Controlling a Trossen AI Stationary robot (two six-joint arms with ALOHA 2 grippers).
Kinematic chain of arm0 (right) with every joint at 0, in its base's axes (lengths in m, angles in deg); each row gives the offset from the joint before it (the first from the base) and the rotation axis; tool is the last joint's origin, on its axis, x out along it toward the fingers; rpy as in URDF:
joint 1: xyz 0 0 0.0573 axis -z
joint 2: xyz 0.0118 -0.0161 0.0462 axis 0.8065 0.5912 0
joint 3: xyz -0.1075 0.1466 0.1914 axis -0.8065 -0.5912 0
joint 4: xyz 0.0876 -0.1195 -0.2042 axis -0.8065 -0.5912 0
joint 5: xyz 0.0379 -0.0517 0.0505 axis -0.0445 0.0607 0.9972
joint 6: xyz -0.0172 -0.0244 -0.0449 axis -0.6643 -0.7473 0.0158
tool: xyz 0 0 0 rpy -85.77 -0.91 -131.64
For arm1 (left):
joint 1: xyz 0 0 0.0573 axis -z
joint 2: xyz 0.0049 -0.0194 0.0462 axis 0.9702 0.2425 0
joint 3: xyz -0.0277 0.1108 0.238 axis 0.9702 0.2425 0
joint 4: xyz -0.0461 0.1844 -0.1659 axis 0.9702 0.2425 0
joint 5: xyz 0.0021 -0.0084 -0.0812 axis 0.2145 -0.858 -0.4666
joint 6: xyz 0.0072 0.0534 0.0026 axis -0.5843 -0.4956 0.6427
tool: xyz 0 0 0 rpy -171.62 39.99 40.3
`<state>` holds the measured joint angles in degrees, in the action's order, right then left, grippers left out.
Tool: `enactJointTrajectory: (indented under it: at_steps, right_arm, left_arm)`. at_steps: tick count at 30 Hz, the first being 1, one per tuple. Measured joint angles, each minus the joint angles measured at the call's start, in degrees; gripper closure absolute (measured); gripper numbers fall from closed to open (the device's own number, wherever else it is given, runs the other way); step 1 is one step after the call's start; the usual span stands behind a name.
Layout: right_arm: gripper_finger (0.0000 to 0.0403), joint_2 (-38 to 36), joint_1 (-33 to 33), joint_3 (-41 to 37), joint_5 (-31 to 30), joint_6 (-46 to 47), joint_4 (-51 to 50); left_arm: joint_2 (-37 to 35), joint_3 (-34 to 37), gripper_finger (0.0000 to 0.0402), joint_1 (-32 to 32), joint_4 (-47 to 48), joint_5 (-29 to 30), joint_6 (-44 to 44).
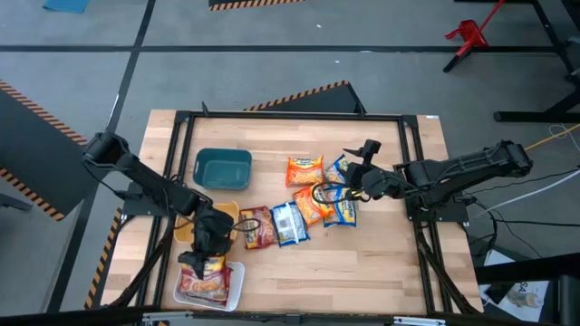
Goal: Sort Maruchan noodles
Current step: Put the right red noodle pack into the white bin
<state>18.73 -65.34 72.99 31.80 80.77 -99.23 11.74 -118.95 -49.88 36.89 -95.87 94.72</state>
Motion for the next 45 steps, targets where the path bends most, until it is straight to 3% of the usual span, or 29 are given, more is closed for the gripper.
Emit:
enactJointTrajectory:
  at_steps: [9, 23, 31, 45]
  right_arm:
    - [0.0125, 0.0, 0.0, 0.0, 0.0, -0.2, -0.1]
    - [0.0125, 0.0, 0.0, 0.0, 0.0, -0.2, -1.5]
    - [0.0125, 0.0, 0.0, 0.0, 0.0, -0.2, -1.4]
    - [0.0125, 0.0, 0.0, 0.0, 0.1, -0.1, -1.4]
  left_arm:
    - [5.0, -3.2, 0.0255, 0.0, 0.0, -1.0, -4.4]
    - [5.3, -4.3, 0.0255, 0.1, -0.1, -4.0, -3.1]
    - [5.2, -7.0, 0.0254, 1.6, 0.0, 1.5, -8.5]
    - [5.2, -7.0, 0.0249, 5.1, 4.2, 6.3, -7.6]
